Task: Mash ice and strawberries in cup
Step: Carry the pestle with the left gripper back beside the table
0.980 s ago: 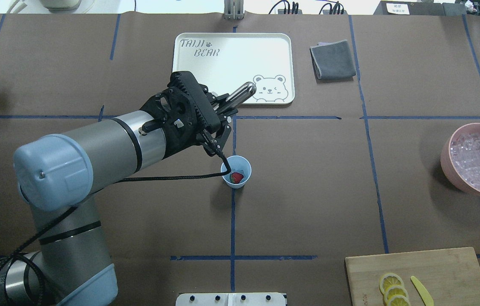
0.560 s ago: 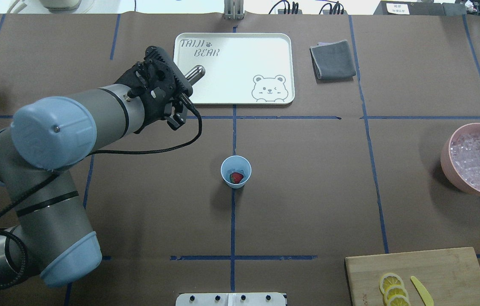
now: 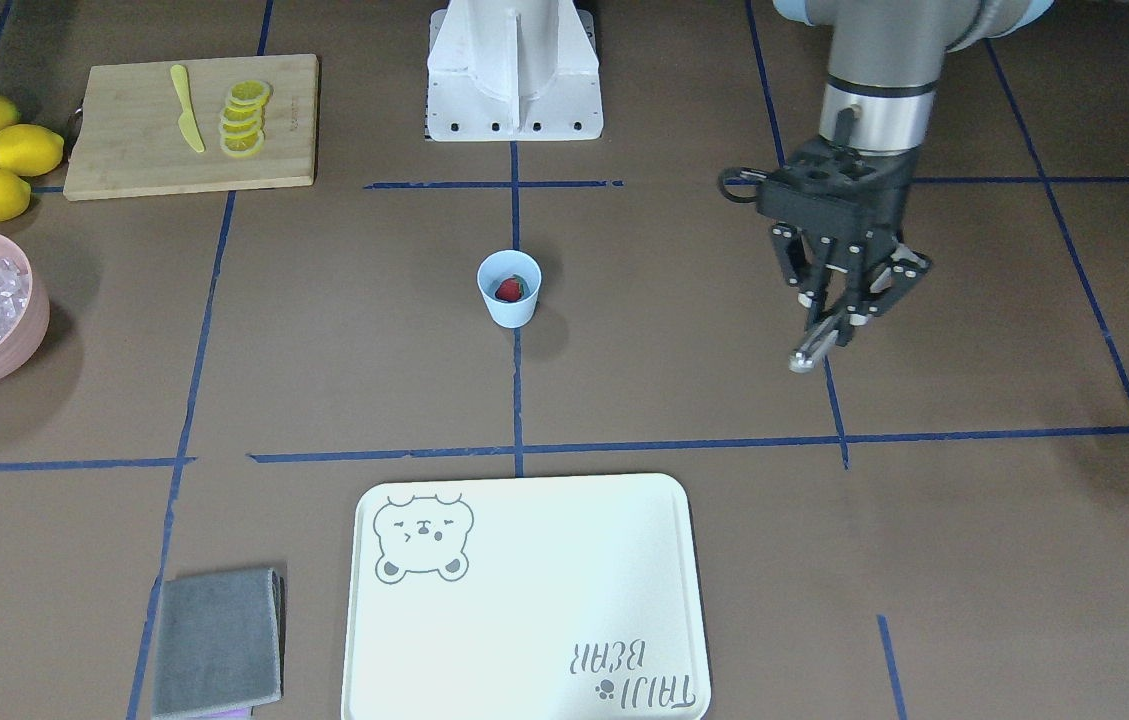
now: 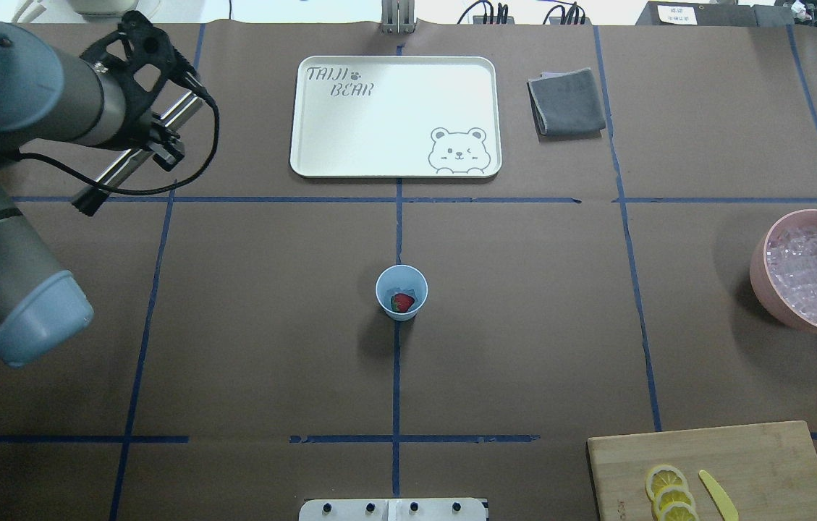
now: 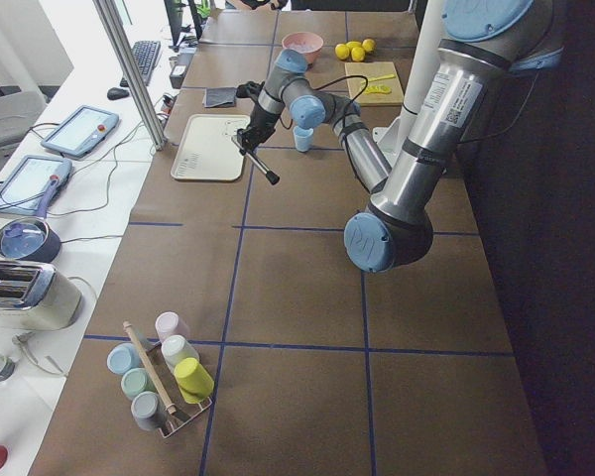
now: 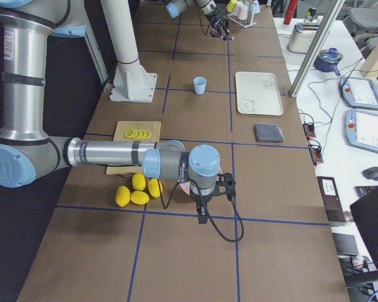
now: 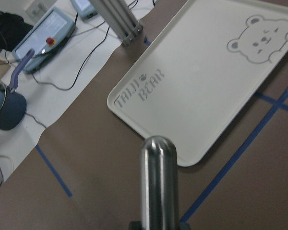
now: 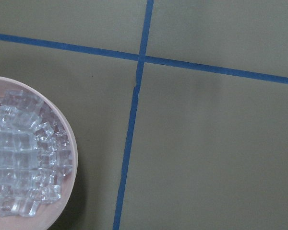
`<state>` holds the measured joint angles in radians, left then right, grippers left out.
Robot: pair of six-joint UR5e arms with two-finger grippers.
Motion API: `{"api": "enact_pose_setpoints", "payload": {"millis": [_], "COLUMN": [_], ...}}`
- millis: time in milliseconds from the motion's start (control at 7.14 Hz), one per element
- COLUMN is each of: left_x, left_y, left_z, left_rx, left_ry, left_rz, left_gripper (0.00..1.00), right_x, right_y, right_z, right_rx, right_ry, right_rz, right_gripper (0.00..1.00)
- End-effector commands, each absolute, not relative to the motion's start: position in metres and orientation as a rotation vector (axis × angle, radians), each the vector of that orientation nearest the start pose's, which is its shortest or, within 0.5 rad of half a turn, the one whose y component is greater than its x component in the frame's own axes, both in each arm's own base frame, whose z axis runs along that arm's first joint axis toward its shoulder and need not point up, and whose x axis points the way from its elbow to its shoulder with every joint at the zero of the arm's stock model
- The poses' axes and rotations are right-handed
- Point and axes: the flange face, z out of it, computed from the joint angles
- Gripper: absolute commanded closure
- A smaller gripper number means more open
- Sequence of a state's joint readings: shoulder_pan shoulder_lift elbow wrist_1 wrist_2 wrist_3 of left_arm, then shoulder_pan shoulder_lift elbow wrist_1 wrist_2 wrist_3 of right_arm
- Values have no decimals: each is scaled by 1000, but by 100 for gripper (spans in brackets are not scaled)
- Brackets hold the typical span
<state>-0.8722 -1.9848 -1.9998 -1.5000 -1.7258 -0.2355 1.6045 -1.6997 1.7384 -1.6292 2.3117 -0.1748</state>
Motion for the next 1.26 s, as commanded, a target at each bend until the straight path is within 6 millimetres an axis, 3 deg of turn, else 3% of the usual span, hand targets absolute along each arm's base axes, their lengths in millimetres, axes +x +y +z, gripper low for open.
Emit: {"api": "enact_pose_setpoints", "payload": {"millis": [0,140,420,840,1120], "left_x": [205,169,127,100,99], "left_y": [-530,-541,-550,-512,-506], "left_z": [338,378,466,548,598], "left_rx": [436,341,115,11,32], "left_ry": [456,483,595,693,700], "left_rz": [380,290,150,104,112], "left_gripper": [100,100,100,100,100], "right_x": [81,81,81,81,81], "right_y": [-433,-433,-433,-433,-433], "right_z": [644,644,644,644,644], "right_rx": [60,60,60,60,60], "right_ry": [-739,-739,-739,-739,-739], "right_rz": [-128,-128,-128,-128,-128], "right_gripper": [0,0,0,0,0]}}
